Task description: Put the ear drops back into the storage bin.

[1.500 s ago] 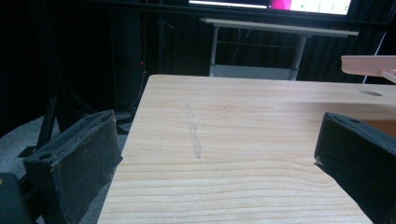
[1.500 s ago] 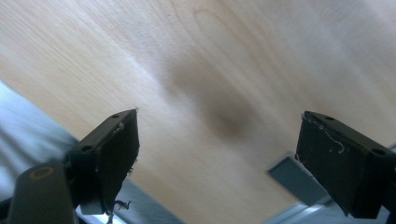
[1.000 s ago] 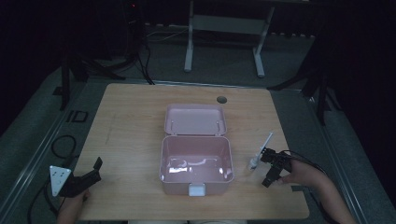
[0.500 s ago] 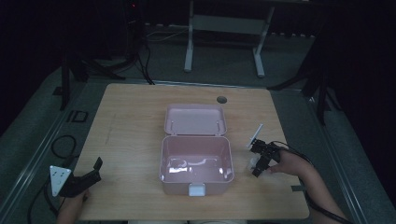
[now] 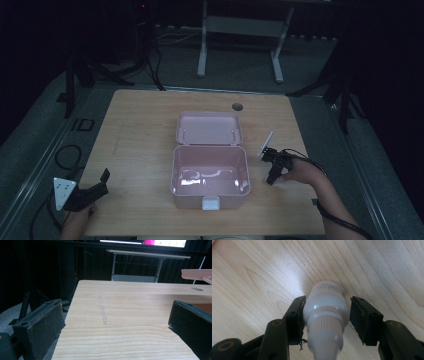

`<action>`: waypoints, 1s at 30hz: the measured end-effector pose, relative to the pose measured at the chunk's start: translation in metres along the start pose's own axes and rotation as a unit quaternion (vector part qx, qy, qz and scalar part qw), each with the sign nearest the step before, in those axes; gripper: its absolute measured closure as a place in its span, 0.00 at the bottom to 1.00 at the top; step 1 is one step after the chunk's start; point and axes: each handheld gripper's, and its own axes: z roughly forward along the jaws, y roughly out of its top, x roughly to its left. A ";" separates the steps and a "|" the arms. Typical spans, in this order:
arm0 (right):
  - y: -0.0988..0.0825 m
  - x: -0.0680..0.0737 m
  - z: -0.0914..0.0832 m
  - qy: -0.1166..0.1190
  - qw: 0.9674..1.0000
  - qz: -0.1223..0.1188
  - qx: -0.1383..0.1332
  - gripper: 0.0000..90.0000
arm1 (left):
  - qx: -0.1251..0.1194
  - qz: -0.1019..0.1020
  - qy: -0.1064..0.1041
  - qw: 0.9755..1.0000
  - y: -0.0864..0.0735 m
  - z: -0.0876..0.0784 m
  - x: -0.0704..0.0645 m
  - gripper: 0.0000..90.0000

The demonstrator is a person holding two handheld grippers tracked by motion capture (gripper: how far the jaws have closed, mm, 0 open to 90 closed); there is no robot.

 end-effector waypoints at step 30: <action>-0.012 0.014 -0.006 -0.033 0.987 -0.158 0.003 0.66 | 0.002 0.001 0.001 1.000 0.000 0.000 0.000 0.00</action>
